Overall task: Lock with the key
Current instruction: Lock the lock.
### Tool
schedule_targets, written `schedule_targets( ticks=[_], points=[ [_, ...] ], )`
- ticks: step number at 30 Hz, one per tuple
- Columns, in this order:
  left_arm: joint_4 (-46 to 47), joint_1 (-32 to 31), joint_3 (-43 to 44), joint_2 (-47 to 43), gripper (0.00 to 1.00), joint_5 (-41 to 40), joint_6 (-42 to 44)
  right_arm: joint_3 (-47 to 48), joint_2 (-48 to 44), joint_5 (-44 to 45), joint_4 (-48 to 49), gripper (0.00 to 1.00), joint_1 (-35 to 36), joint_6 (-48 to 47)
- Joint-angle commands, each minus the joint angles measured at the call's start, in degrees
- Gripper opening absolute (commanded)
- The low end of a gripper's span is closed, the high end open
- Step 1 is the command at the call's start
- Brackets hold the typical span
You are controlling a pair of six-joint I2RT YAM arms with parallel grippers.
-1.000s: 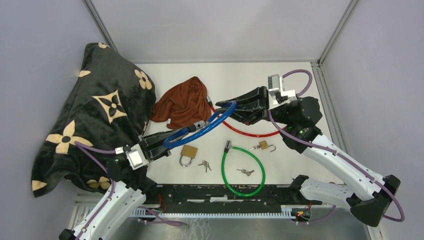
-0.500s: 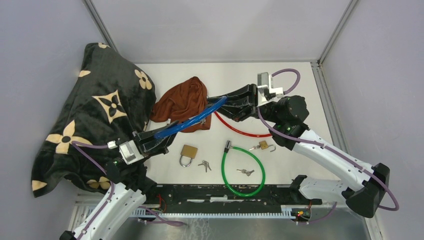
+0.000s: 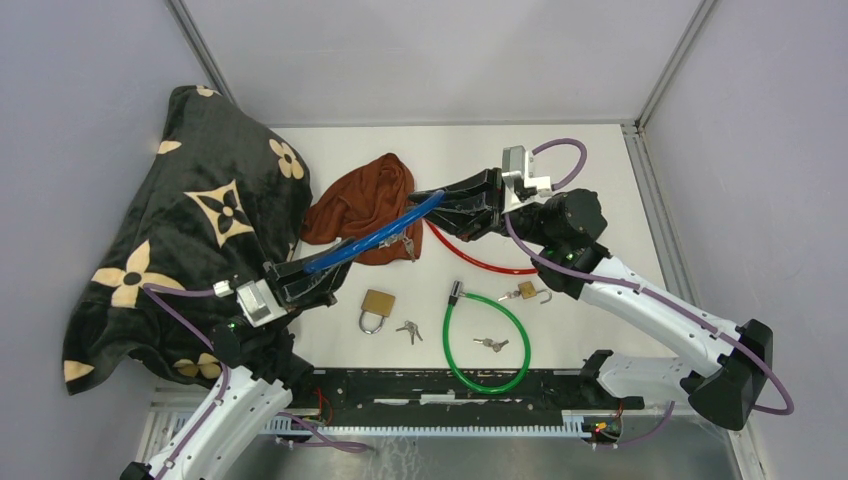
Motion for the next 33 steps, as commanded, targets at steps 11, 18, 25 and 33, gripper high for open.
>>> schedule_targets(
  ticks=[11,18,25,33],
  points=[
    [2.11,0.70,0.43,-0.52,0.02,-2.99,-3.76,2.35,-1.10,1.17,4.56,0.00,0.40,-0.59],
    [1.60,0.71,-0.08,-0.65,0.02,-2.79,-3.60,3.34,-0.33,0.73,5.72,0.00,0.44,-0.03],
    [1.81,0.80,0.15,-0.82,0.02,-2.89,-3.33,1.91,-0.51,1.71,5.47,0.00,0.52,-0.84],
    [2.63,0.85,0.52,-0.73,0.02,-3.12,-3.89,0.65,0.86,2.55,6.05,0.00,0.47,-1.04]
  ],
)
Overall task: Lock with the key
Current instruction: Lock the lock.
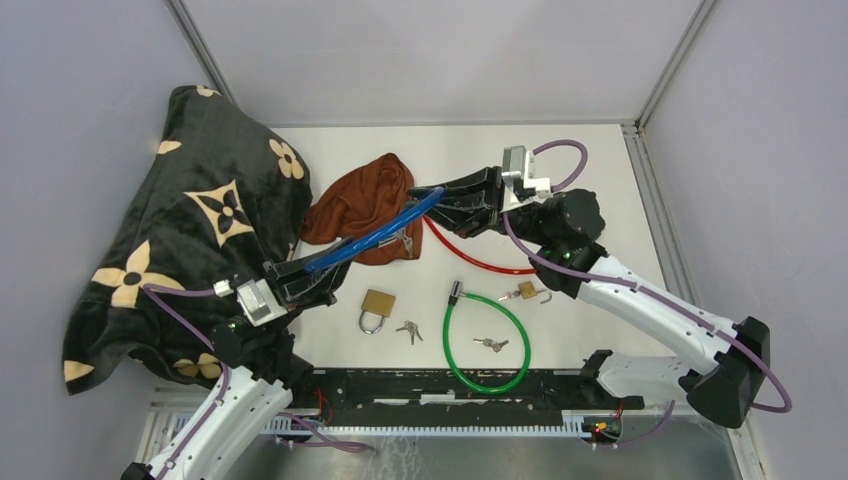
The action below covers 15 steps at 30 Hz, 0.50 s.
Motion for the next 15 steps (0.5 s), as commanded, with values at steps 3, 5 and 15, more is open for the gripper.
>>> schedule_targets(
  ticks=[3,5,15],
  points=[
    [3.07,0.47,0.85,-0.63,0.02,-2.94,-3.80,0.40,1.08,1.16,5.10,0.00,0.42,1.26],
    [3.16,0.49,0.77,-0.75,0.02,-3.41,-3.79,0.23,1.44,1.15,5.47,0.00,0.54,1.75],
    [8.75,1.80,1.12,0.31,0.02,-8.41,-2.11,-0.19,5.36,-0.67,9.35,0.00,3.28,5.62]
  ],
)
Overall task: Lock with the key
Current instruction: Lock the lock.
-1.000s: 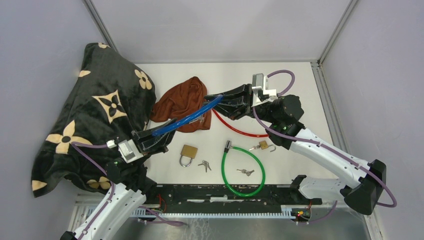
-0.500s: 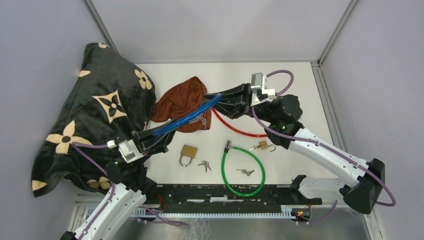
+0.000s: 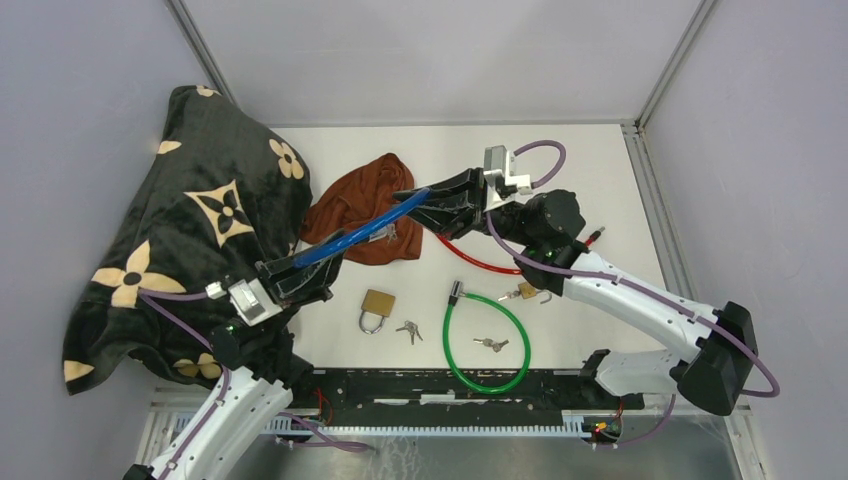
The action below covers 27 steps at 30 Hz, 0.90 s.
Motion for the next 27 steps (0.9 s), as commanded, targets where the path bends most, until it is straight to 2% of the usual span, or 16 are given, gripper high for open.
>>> schedule_targets(
  ticks=[1,8,10,11,14,21,23,27],
  points=[
    [7.22,1.22,1.42,0.25,0.02,-5.21,-2.58,-0.01,2.04,-1.89,5.97,0.00,2.24,3.81],
    [7.51,2.69,2.42,-0.17,0.02,-8.27,-3.88,1.01,5.56,-4.22,7.44,0.00,3.29,7.00],
    [7.74,3.24,2.64,-0.50,0.02,-8.51,-4.39,1.29,6.26,-4.22,6.41,0.04,3.28,7.16],
    [7.76,3.53,2.72,-0.60,0.02,-8.40,-4.88,1.30,6.62,-4.29,6.37,0.09,3.29,7.50],
    [6.27,3.86,2.74,-0.96,0.02,-7.66,-5.80,2.32,8.07,-6.31,6.49,0.32,3.29,8.37],
    [0.69,3.88,1.71,-2.15,0.02,-5.43,-6.96,4.98,8.46,-7.53,2.66,0.43,3.29,4.76],
    [-0.13,3.83,1.89,-2.42,0.02,-5.42,-7.52,5.82,8.46,-9.35,-0.36,0.51,3.28,1.55],
    [-2.63,3.87,2.87,-2.72,0.02,-6.71,-9.37,9.94,9.35,-13.25,-16.66,0.73,3.24,-12.63]
  ],
)
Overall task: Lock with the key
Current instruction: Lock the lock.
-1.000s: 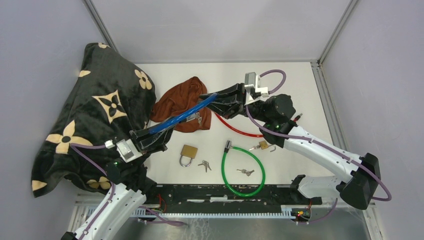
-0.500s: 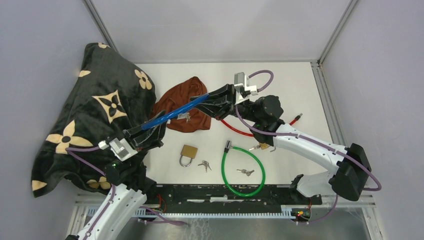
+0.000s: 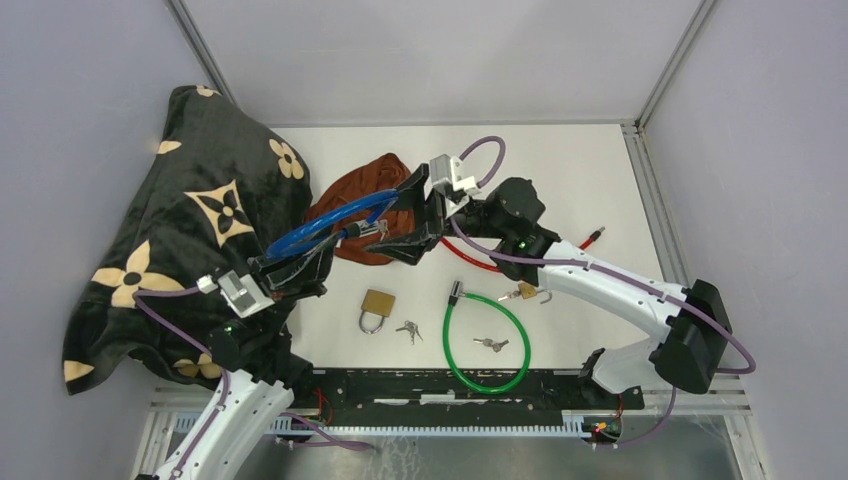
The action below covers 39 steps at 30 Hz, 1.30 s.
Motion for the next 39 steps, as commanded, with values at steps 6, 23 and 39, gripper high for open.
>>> schedule_targets(
  ticks=[6,23,39],
  points=[
    [-1.14,0.30,3.00,-0.84,0.02,-2.68,-4.98,9.80,3.56,-4.54,-24.26,0.81,0.31,-21.71],
    [-2.84,0.25,3.14,-1.89,0.02,-2.10,-5.25,8.53,3.95,-7.19,-21.57,0.43,-0.04,-22.50],
    [-9.48,0.30,1.53,-1.81,0.33,3.14,-10.26,5.71,1.54,-4.78,-11.33,0.00,0.06,-18.79]
  ],
)
